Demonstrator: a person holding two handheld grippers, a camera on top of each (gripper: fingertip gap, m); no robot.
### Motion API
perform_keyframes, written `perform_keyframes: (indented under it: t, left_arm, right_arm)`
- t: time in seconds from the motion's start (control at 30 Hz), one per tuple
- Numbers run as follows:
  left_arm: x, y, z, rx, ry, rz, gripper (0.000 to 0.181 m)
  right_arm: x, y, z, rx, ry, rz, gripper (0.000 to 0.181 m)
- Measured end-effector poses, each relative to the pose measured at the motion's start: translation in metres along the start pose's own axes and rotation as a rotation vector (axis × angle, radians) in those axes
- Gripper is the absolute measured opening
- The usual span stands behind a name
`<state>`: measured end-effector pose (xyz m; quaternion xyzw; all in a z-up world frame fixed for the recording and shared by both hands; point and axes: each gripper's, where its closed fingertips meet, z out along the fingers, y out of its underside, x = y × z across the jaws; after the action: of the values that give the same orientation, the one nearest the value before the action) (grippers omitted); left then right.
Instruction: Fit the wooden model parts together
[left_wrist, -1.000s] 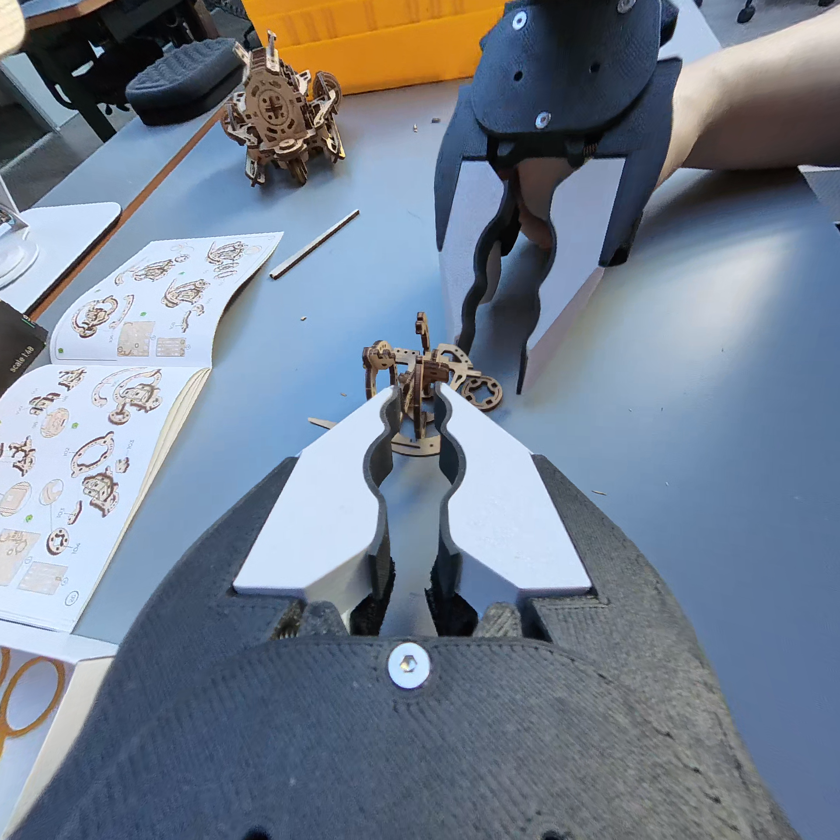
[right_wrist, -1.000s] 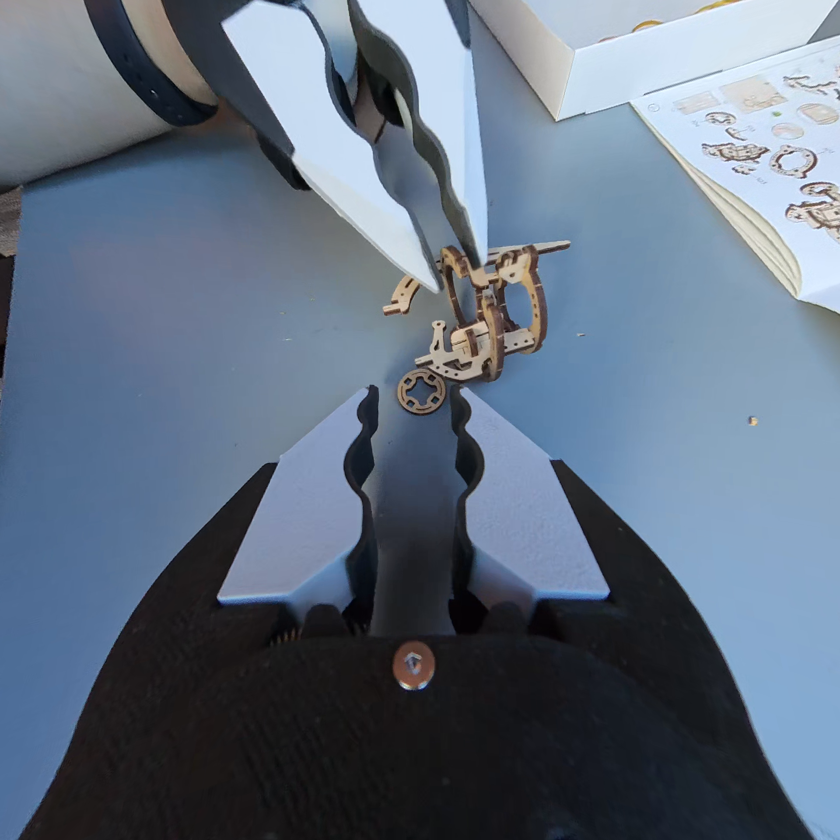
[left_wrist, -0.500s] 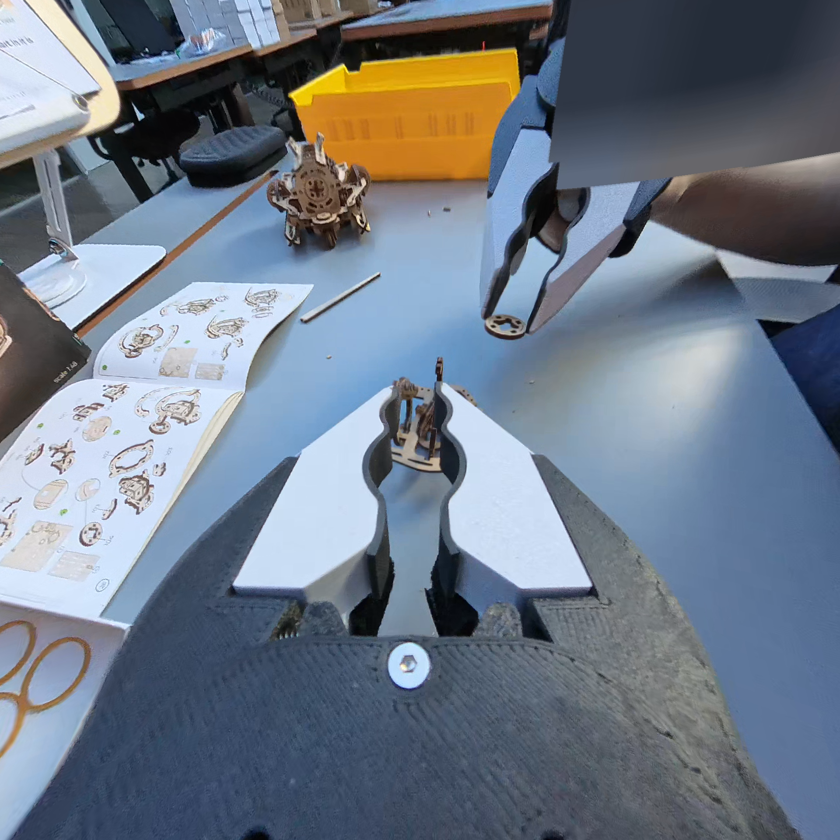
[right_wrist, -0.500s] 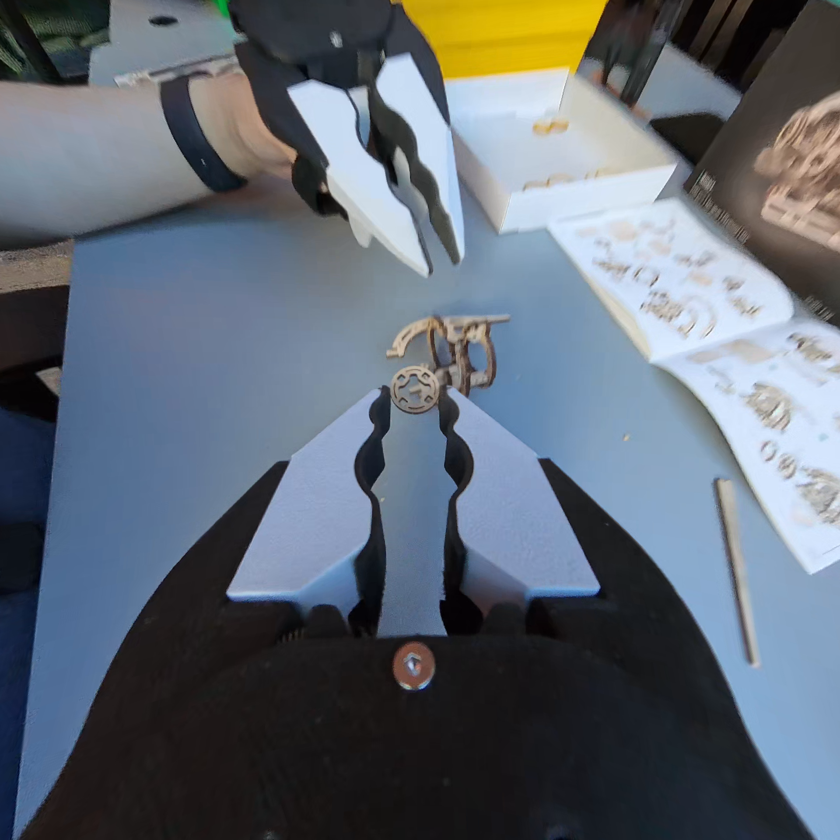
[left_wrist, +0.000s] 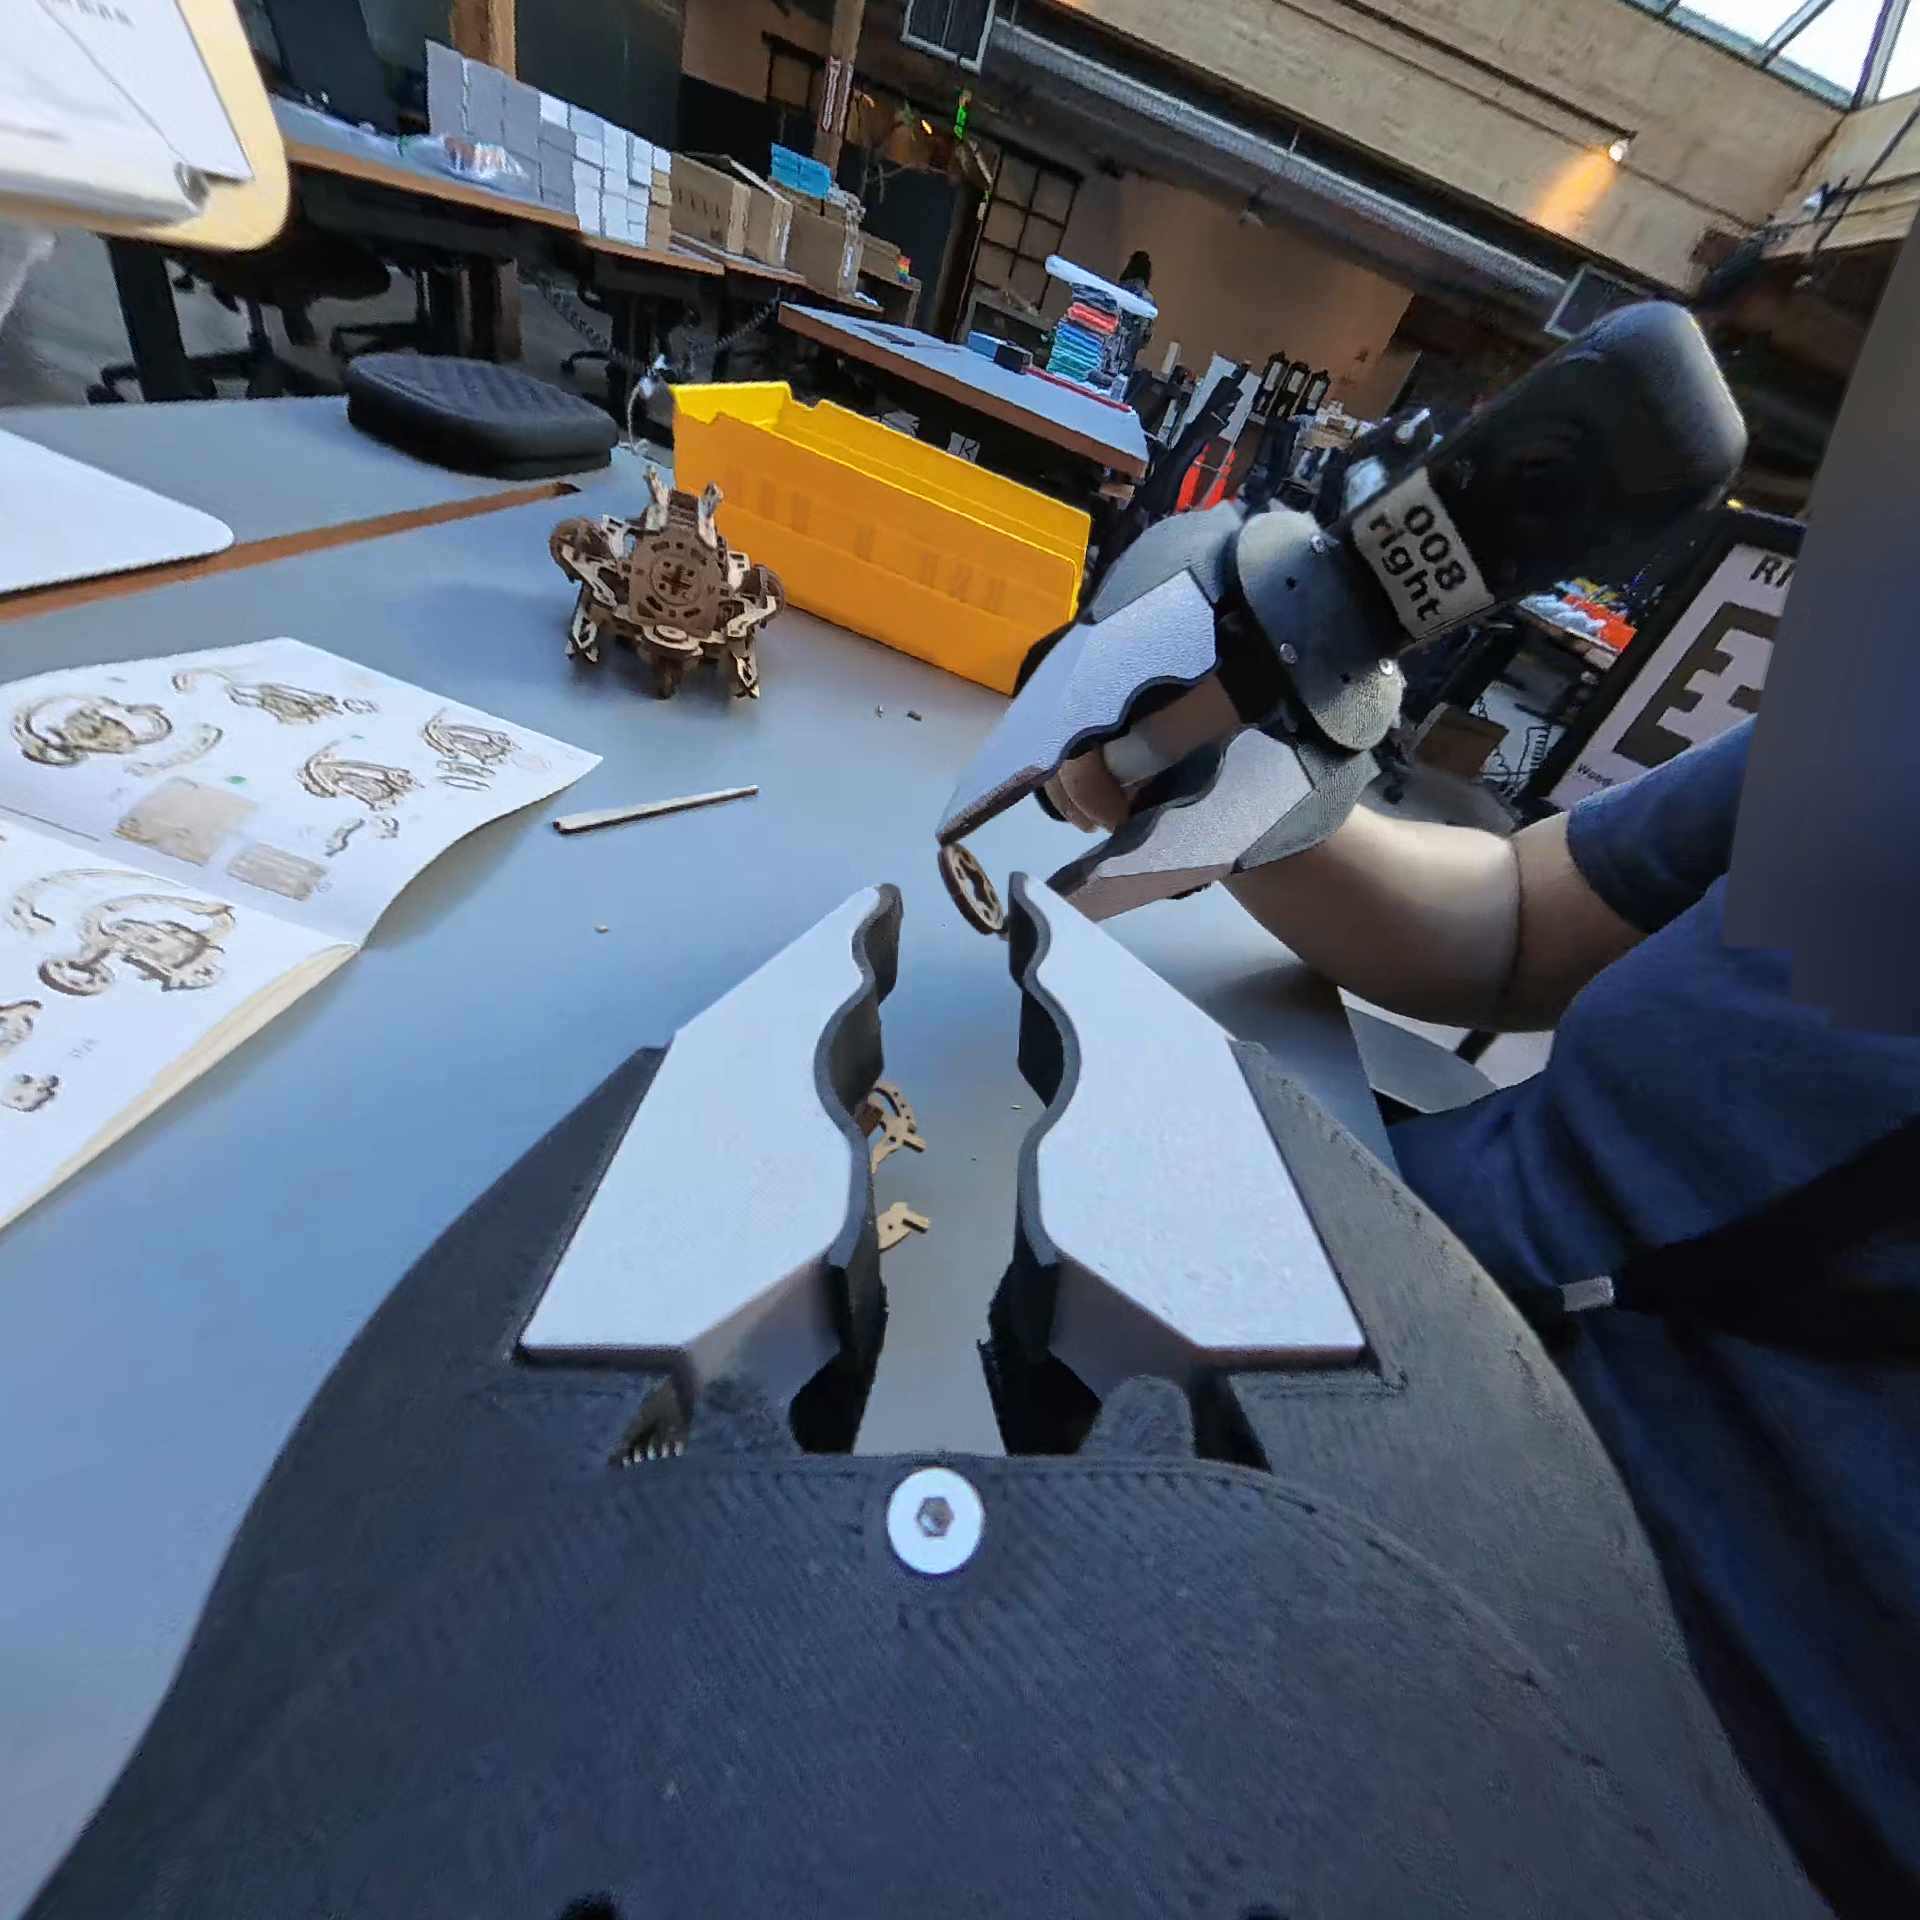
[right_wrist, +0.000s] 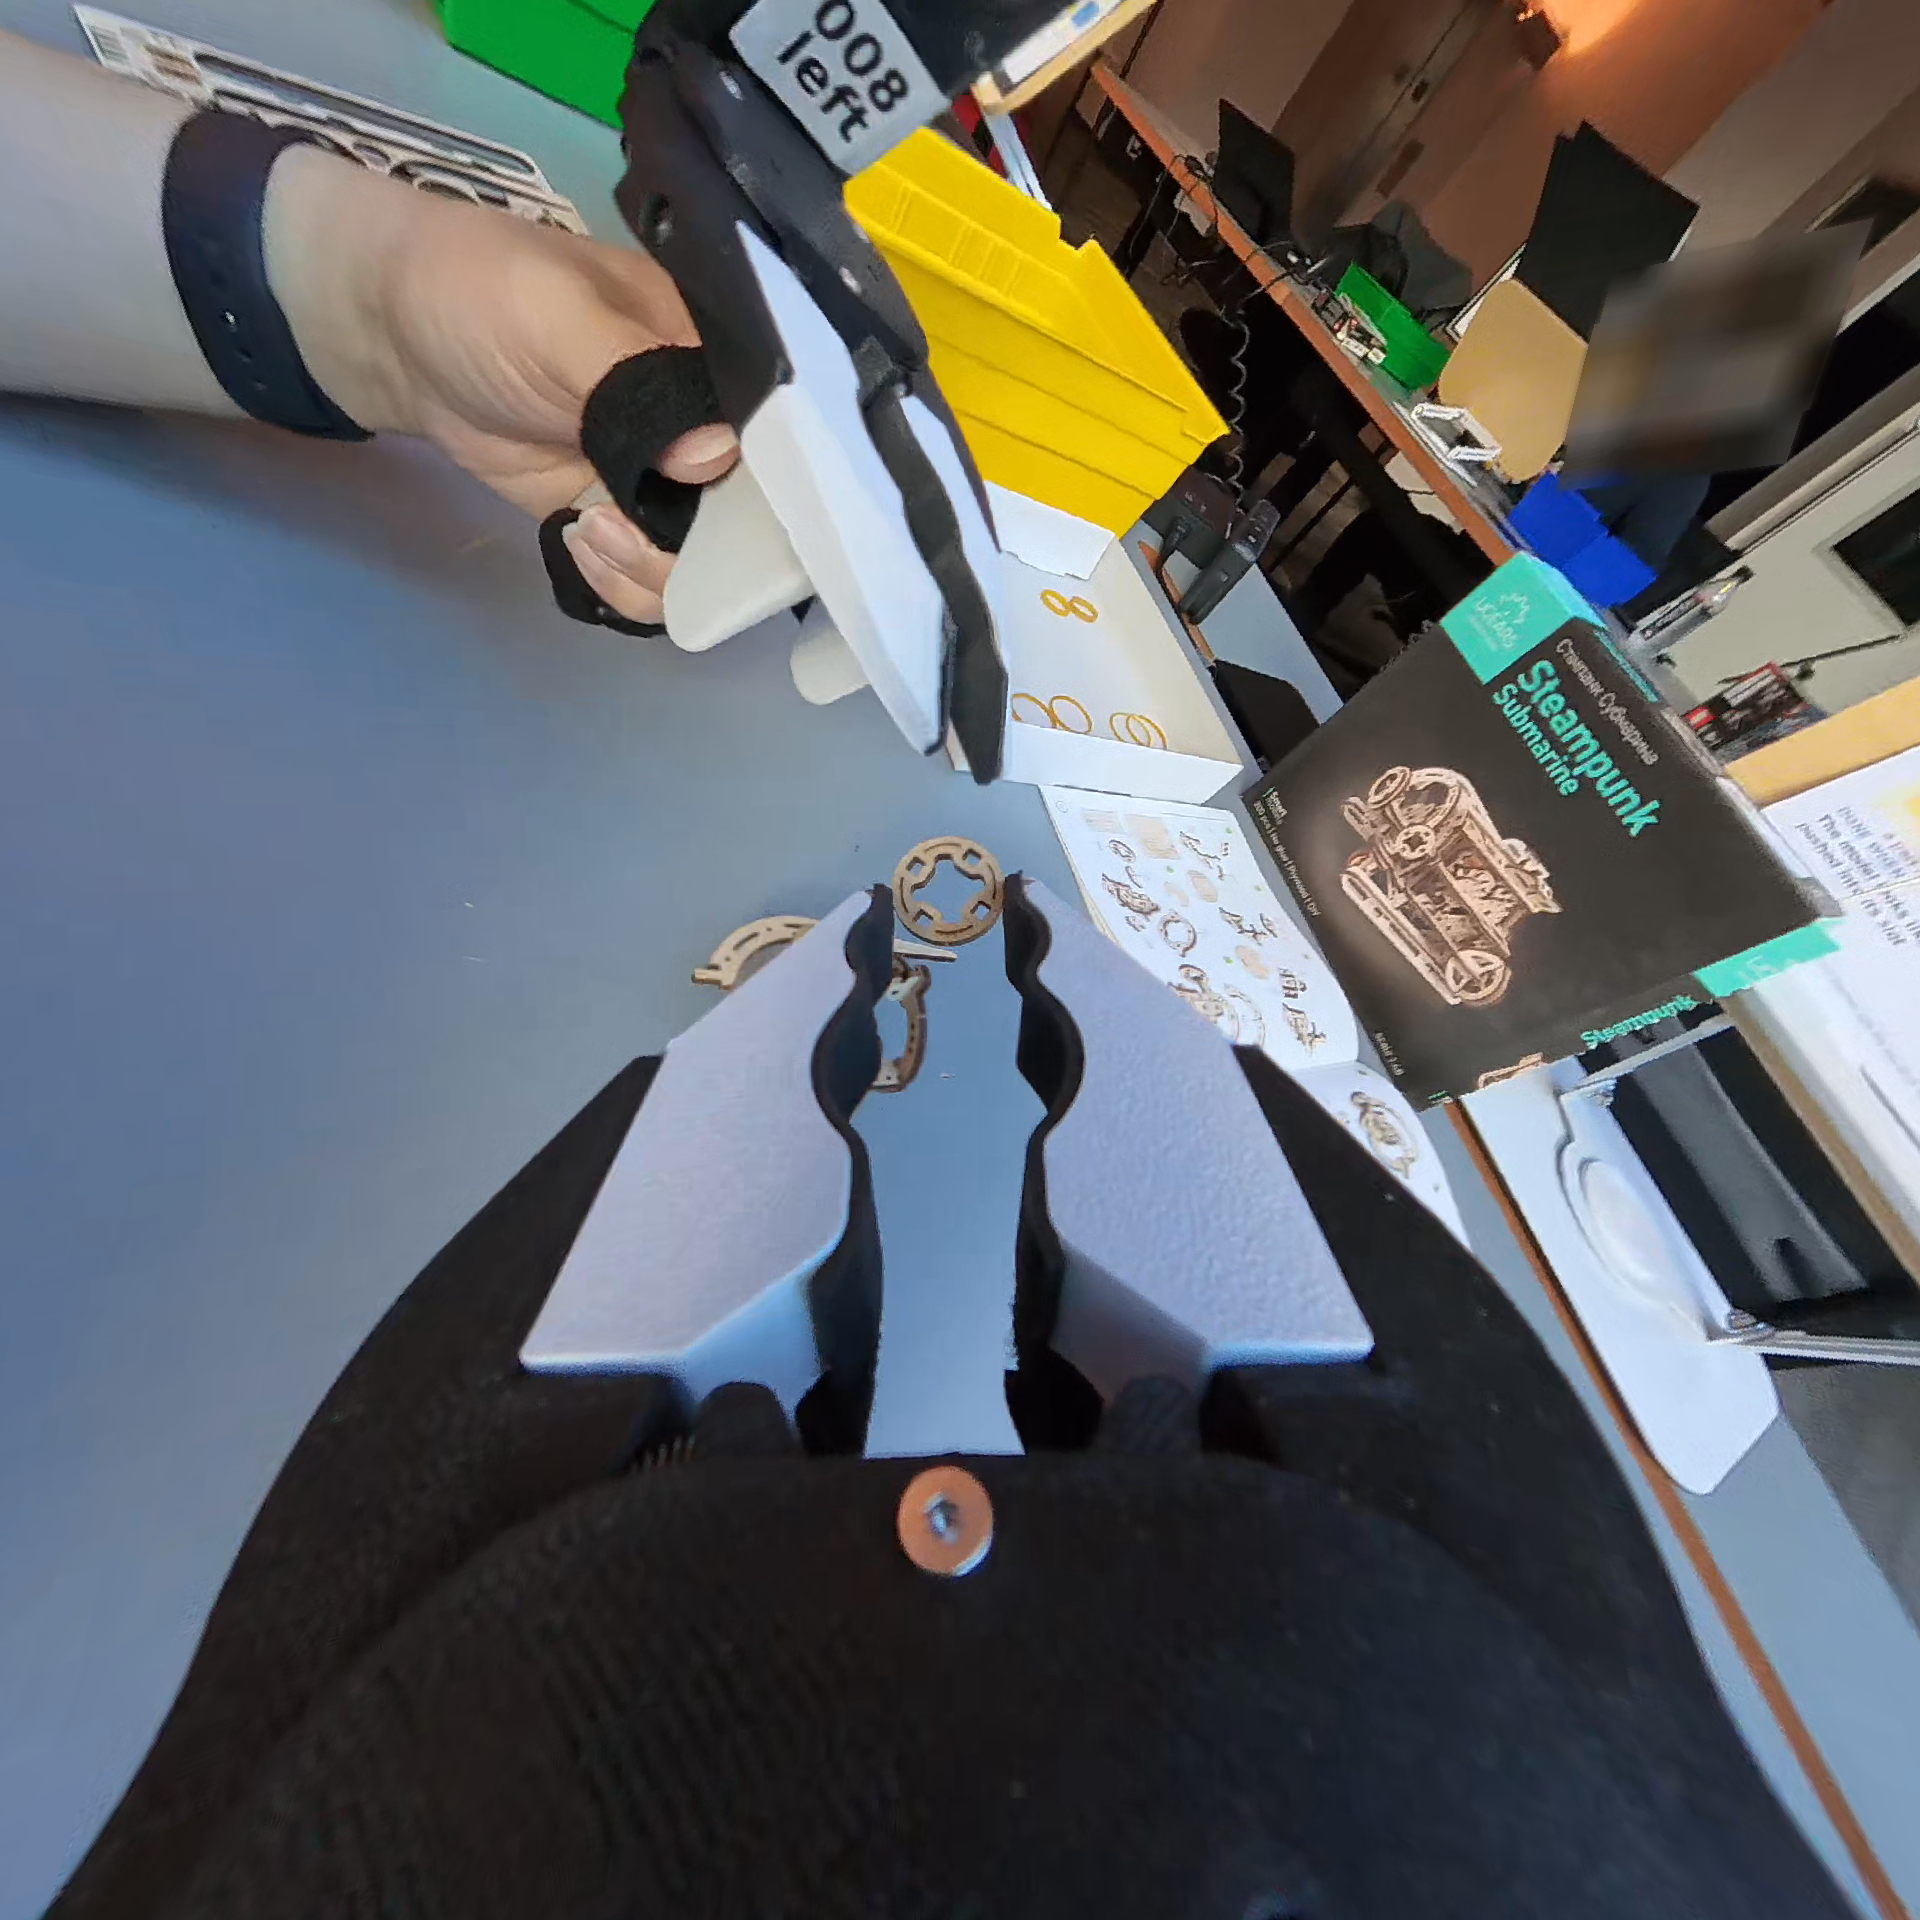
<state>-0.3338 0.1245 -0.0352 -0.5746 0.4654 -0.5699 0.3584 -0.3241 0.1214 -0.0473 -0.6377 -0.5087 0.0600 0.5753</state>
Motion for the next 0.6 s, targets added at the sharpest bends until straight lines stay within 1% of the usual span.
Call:
perform_keyframes:
  t: [0.03,0.17,0.27,0.43,0.5,0.6]
  left_arm:
    - [-0.002,0.001,0.000,-0.004,0.003,-0.019,0.016]
    - [-0.004,0.002,-0.002,-0.001,0.007,-0.062,0.007]
    - [-0.006,0.003,-0.002,-0.015,-0.003,-0.092,0.007]
    - [-0.003,0.009,0.002,-0.035,0.048,-0.163,0.010]
    - [-0.002,0.012,0.003,-0.048,0.063,-0.175,0.008]
    - [-0.002,0.017,0.004,-0.078,0.066,-0.171,0.004]
  right_arm:
    - [0.000,0.001,0.001,-0.009,0.001,-0.018,0.020]
    - [0.000,-0.001,0.005,-0.004,-0.007,-0.059,0.020]
    - [-0.003,-0.001,0.007,-0.010,-0.023,-0.082,0.020]
    - [-0.009,0.000,0.011,-0.017,-0.073,-0.132,0.020]
    - [-0.014,-0.002,0.011,-0.001,-0.102,-0.150,0.020]
    - [-0.013,-0.001,0.013,0.000,-0.108,-0.163,0.020]
